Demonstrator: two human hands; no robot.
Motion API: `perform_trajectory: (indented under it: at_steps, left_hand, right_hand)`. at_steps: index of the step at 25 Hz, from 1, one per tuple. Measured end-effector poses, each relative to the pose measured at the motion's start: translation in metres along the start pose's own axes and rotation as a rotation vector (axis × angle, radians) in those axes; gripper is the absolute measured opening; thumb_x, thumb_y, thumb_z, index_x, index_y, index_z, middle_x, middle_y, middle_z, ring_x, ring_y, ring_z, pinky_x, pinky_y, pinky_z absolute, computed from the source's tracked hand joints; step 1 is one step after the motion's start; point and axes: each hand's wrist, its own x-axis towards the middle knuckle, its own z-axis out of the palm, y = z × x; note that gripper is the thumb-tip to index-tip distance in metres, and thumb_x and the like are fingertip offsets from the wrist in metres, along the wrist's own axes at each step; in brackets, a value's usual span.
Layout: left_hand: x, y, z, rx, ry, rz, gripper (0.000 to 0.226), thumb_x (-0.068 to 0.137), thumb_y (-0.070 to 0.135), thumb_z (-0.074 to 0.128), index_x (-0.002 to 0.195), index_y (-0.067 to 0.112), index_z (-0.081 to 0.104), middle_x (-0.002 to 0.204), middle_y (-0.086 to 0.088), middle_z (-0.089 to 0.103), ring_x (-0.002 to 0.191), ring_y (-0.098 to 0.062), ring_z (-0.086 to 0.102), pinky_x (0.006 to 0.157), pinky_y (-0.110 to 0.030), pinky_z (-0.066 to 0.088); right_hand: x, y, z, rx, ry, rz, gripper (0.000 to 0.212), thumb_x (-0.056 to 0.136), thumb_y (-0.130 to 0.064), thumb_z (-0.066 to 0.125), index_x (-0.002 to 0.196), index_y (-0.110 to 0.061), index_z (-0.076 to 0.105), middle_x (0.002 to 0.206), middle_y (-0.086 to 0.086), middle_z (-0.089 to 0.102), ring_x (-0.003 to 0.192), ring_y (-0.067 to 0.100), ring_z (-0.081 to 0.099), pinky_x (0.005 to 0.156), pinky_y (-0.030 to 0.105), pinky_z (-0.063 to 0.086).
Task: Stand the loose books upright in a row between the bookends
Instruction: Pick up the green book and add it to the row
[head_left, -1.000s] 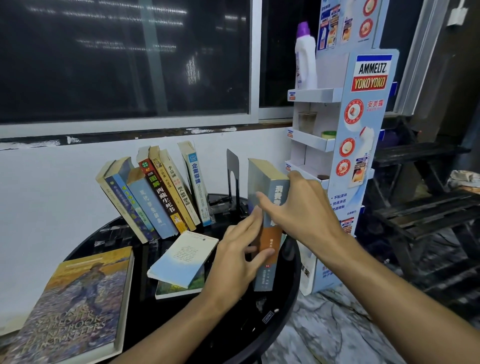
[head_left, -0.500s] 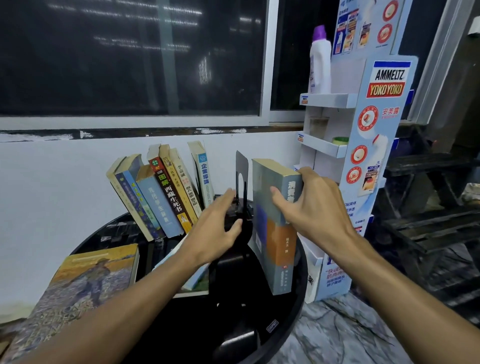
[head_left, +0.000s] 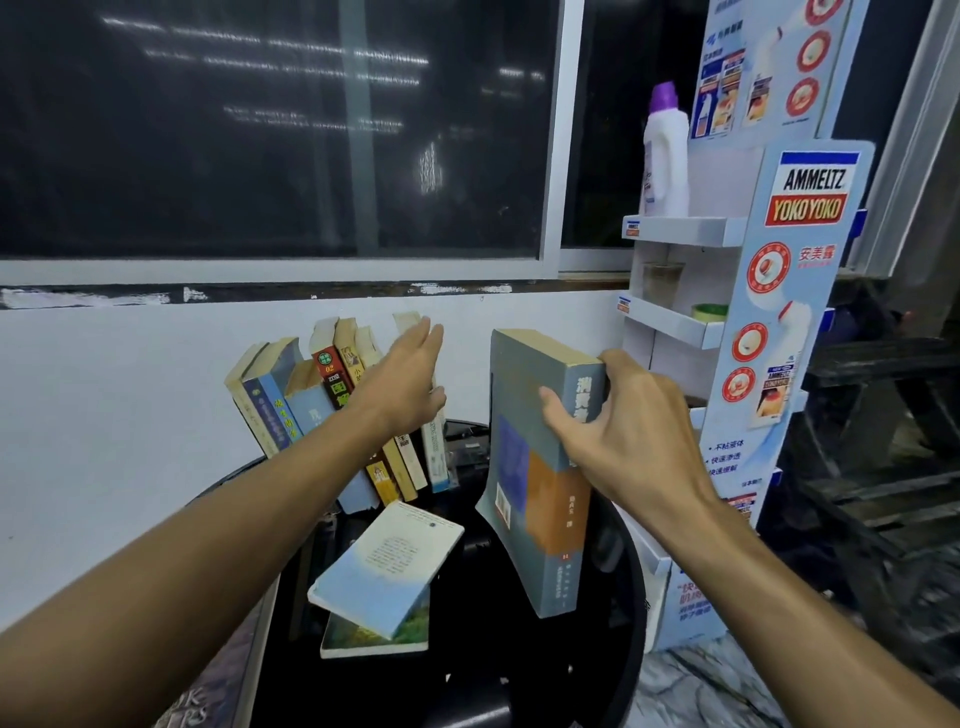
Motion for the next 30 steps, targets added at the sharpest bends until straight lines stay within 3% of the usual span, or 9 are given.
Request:
perform_trajectory:
  at_steps: [6,9,12,16,19,23,27,30]
  left_hand:
    - [0.013,-0.008,0.01,0.02,0.01,-0.058,0.062,0.089,0.015,0.066,0.143,0.005,0.037,0.148,-0.012,0.038,0.134,-0.03,0.043,0.101,-0.048,0.049]
    - [0.018,-0.017,0.014,0.01,0.048,-0.03,0.05,0.087,0.016,0.066,0.132,0.01,0.046,0.132,-0.008,0.05,0.121,-0.028,0.052,0.092,-0.047,0.053]
    - [0.02,-0.022,0.015,-0.006,0.068,-0.01,0.043,0.086,0.012,0.065,0.127,0.011,0.051,0.123,-0.006,0.054,0.112,-0.027,0.056,0.087,-0.044,0.054]
    - [0.017,-0.02,0.016,-0.018,0.093,-0.005,0.038,0.086,0.012,0.062,0.122,0.013,0.051,0.121,-0.005,0.055,0.11,-0.027,0.056,0.085,-0.045,0.054]
    - [0.014,-0.019,0.016,-0.024,0.1,-0.003,0.044,0.087,0.01,0.061,0.13,0.01,0.049,0.13,-0.009,0.053,0.118,-0.029,0.054,0.093,-0.046,0.052]
    - [0.012,-0.022,0.015,-0.054,0.111,0.012,0.051,0.088,0.009,0.063,0.137,0.009,0.047,0.139,-0.01,0.051,0.126,-0.029,0.051,0.102,-0.045,0.048]
    - [0.009,-0.026,0.015,-0.096,0.131,0.031,0.054,0.088,0.007,0.063,0.139,0.007,0.047,0.142,-0.012,0.05,0.131,-0.028,0.048,0.107,-0.041,0.044]
    - [0.008,-0.028,0.015,-0.122,0.147,0.063,0.056,0.088,0.006,0.064,0.141,0.009,0.046,0.14,-0.009,0.052,0.13,-0.026,0.049,0.106,-0.039,0.045]
  right_hand:
    - [0.018,-0.007,0.015,0.01,0.01,-0.051,0.036,0.087,-0.049,0.067,0.085,-0.017,0.049,0.065,-0.015,0.045,0.056,0.004,0.044,0.046,0.013,0.026]
    - [0.028,-0.012,0.026,0.02,0.007,-0.08,0.034,0.087,-0.047,0.067,0.087,-0.019,0.049,0.068,-0.013,0.049,0.057,0.005,0.046,0.045,0.013,0.027]
    - [0.04,-0.017,0.043,0.022,0.024,-0.102,0.036,0.087,-0.046,0.067,0.088,-0.017,0.047,0.074,-0.004,0.054,0.064,0.018,0.05,0.047,0.016,0.025]
    - [0.056,-0.021,0.07,0.017,0.045,-0.106,0.038,0.087,-0.046,0.067,0.088,-0.016,0.044,0.076,-0.002,0.053,0.066,0.02,0.047,0.047,0.016,0.022]
    - [0.068,-0.023,0.09,-0.007,0.059,-0.11,0.038,0.089,-0.047,0.066,0.092,-0.016,0.044,0.085,0.004,0.062,0.07,0.019,0.048,0.053,0.024,0.029]
    - [0.077,-0.02,0.117,0.013,0.079,-0.096,0.04,0.09,-0.046,0.065,0.102,-0.01,0.053,0.097,0.011,0.07,0.08,0.027,0.063,0.061,0.025,0.034]
    - [0.08,-0.011,0.144,0.071,0.084,-0.062,0.041,0.092,-0.045,0.065,0.107,-0.008,0.055,0.102,0.01,0.071,0.083,0.026,0.066,0.053,0.017,0.031]
    - [0.081,-0.006,0.163,0.099,0.08,-0.045,0.044,0.092,-0.047,0.065,0.111,-0.01,0.054,0.108,0.011,0.071,0.086,0.025,0.068,0.058,0.016,0.037]
